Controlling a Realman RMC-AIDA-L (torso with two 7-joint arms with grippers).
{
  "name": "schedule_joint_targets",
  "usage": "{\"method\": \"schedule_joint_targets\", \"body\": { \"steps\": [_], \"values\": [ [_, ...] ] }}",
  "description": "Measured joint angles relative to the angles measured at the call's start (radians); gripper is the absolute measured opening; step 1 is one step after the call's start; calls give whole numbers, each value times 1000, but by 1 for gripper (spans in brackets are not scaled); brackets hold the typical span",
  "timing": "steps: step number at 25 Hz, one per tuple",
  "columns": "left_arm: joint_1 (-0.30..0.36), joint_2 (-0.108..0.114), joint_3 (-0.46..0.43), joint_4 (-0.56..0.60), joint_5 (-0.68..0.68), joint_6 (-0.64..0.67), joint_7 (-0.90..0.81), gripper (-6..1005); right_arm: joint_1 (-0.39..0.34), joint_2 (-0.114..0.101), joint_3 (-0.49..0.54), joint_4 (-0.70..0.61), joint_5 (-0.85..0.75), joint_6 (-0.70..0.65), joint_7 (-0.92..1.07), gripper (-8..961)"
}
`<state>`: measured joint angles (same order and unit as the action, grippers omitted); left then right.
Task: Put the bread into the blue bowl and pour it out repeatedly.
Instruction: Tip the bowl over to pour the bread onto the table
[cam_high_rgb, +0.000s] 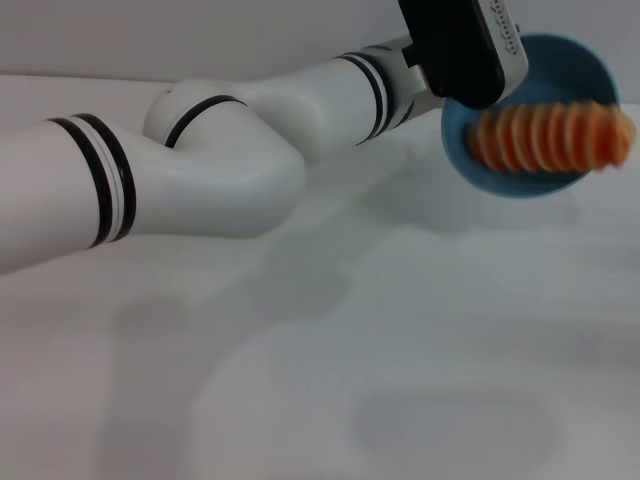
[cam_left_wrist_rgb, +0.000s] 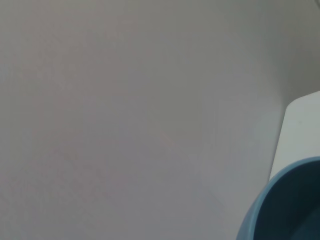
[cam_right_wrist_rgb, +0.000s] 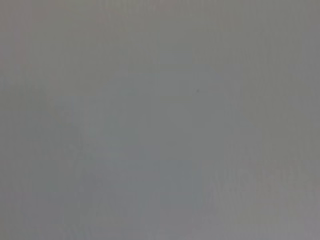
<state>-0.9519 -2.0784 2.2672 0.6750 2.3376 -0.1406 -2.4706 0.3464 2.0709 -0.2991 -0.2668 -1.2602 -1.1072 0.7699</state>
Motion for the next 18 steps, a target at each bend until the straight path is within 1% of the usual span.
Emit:
{"method": "schedule_joint_targets", "body": {
  "steps": [5, 8, 10, 12, 16, 17, 18],
  "values": [
    [-9, 0, -4, -5, -3, -7, 6, -1, 3, 1, 0, 0, 0, 1, 0, 547],
    [-6, 0, 4, -3, -2, -17, 4, -1, 3, 1, 0, 0, 0, 1, 0, 547],
    [0, 0, -6, 0, -6, -18, -18, -2, 4, 1, 1, 1, -1, 3, 17, 547],
    [4, 0, -26, 1, -11, -11, -63, -2, 4, 1, 2, 3, -1, 6, 35, 547],
    [10, 3, -101, 0, -30, 44, -185, -2, 3, -7, -21, 0, -37, 59, 159, 546],
    [13, 3, -119, 0, -31, 56, -195, -2, 3, -10, -34, -3, -69, 72, 188, 546],
    [16, 4, -140, 1, -33, 72, -205, -2, 9, -20, -59, -16, -159, 82, 257, 546]
  ]
}}
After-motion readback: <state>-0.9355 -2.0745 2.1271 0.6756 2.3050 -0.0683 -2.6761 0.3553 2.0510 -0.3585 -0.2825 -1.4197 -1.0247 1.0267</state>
